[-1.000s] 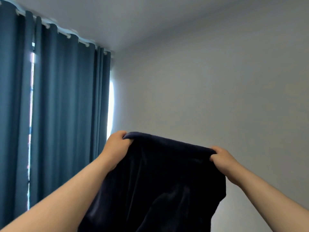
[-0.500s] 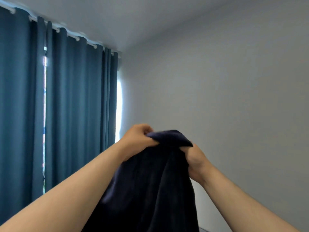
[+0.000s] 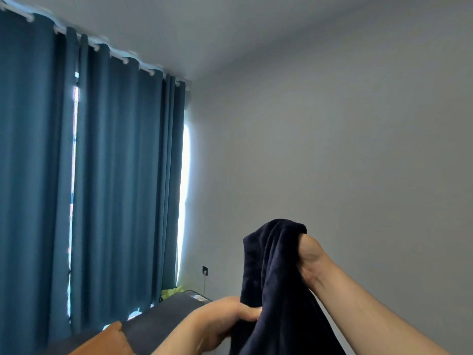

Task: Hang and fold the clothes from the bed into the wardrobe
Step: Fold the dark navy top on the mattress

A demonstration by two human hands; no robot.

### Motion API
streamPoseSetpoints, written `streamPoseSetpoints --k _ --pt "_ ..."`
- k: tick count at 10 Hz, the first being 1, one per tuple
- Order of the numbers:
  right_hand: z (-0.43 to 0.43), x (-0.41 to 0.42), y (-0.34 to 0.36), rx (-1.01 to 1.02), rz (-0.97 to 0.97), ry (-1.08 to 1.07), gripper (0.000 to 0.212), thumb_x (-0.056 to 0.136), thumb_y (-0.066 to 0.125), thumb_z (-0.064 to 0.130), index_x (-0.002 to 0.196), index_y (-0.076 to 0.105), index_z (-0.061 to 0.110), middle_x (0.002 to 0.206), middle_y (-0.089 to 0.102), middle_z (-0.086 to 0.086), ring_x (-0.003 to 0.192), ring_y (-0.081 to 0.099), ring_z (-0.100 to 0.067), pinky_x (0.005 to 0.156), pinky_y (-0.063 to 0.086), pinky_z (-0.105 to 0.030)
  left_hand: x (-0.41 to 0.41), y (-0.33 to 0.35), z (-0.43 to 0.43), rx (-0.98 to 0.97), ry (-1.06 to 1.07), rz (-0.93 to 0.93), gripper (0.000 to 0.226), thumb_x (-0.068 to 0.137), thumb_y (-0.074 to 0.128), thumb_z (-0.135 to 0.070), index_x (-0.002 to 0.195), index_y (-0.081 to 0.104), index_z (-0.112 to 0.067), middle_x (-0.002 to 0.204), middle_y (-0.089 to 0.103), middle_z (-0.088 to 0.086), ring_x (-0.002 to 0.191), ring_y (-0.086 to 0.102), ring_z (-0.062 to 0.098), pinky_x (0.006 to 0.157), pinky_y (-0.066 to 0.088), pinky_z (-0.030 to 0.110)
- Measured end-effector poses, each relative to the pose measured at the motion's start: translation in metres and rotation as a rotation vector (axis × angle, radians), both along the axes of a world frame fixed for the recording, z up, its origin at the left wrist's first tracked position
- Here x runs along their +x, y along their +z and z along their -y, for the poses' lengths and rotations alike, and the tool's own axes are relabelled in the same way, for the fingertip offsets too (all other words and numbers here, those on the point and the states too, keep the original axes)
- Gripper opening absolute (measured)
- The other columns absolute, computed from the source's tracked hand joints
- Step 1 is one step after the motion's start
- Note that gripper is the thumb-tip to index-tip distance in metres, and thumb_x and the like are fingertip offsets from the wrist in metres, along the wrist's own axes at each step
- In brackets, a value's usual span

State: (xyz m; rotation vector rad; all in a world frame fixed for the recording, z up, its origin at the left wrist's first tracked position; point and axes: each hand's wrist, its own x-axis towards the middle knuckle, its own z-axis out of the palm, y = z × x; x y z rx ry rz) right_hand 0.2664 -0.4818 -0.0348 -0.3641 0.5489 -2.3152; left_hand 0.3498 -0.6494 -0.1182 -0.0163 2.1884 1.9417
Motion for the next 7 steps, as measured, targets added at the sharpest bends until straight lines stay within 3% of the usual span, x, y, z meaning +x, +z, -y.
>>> streamPoseSetpoints --k 1,2,3,4,5,6,7 --pt "-0.023 -0.012 0.015 0.744 -0.555 -0.618 0.016 0.088 0.048 -0.004 0.084 0.059 0.006 0.081 0.063 -0.013 0.070 0.061 -0.023 0.059 0.054 -0.031 -0.002 0.016 0.012 0.165 0.104 -0.129 0.050 0.070 0.074 -0.009 0.118 0.064 0.001 0.118 0.066 0.022 0.112 0.062 0.036 0.102 0.046 0.042" --pt "-0.060 -0.022 0.008 0.646 -0.709 -0.558 0.024 0.089 0.046 -0.008 0.087 0.066 0.006 0.081 0.068 -0.014 0.071 0.064 -0.020 0.064 0.054 -0.031 -0.006 0.041 0.028 0.151 0.162 -0.195 0.049 0.072 0.077 -0.013 0.114 0.060 0.005 0.109 0.068 0.024 0.099 0.066 0.036 0.090 0.052 0.042" --pt "-0.092 -0.042 -0.008 1.107 -1.033 -0.699 0.033 0.085 0.047 -0.012 0.086 0.070 0.012 0.082 0.072 -0.013 0.074 0.065 -0.018 0.069 0.053 -0.034 -0.006 0.077 0.040 -0.327 0.306 -0.320 0.034 0.079 0.076 -0.033 0.097 0.062 -0.009 0.086 0.072 0.003 0.074 0.067 0.014 0.068 0.052 0.028" --pt "-0.102 -0.043 -0.006 1.323 -1.203 -0.731 0.033 0.081 0.046 -0.009 0.080 0.069 0.014 0.081 0.071 -0.012 0.072 0.064 -0.016 0.070 0.053 -0.034 0.002 0.108 0.040 -0.968 0.284 -0.327 0.048 0.061 0.076 -0.055 0.096 0.057 -0.028 0.093 0.066 -0.012 0.082 0.064 0.007 0.074 0.052 0.028" --pt "-0.100 -0.048 0.004 1.300 -1.209 -0.883 0.041 0.076 0.043 -0.010 0.081 0.070 0.020 0.077 0.072 -0.003 0.077 0.069 -0.019 0.073 0.055 -0.036 -0.007 0.118 0.041 -1.444 0.305 -0.377 0.032 0.071 0.067 -0.043 0.089 0.046 -0.028 0.100 0.053 -0.007 0.084 0.056 0.015 0.068 0.046 0.031" --pt "-0.091 -0.051 0.018 1.249 -1.184 -1.043 0.041 0.079 0.045 -0.007 0.082 0.068 0.026 0.078 0.071 0.005 0.078 0.066 -0.013 0.069 0.050 -0.027 -0.021 0.120 0.052 -1.535 0.576 -0.556 0.005 0.087 0.049 -0.026 0.086 0.046 -0.022 0.098 0.053 0.002 0.083 0.054 0.025 0.064 0.040 0.033" --pt "-0.078 -0.053 0.034 1.160 -1.174 -1.163 0.033 0.082 0.046 -0.001 0.084 0.066 0.025 0.079 0.069 0.007 0.076 0.064 -0.012 0.069 0.049 -0.028 -0.029 0.124 0.068 -1.201 0.738 -0.482 0.014 0.089 0.051 -0.031 0.082 0.049 -0.020 0.084 0.060 0.001 0.076 0.056 0.023 0.060 0.040 0.032"
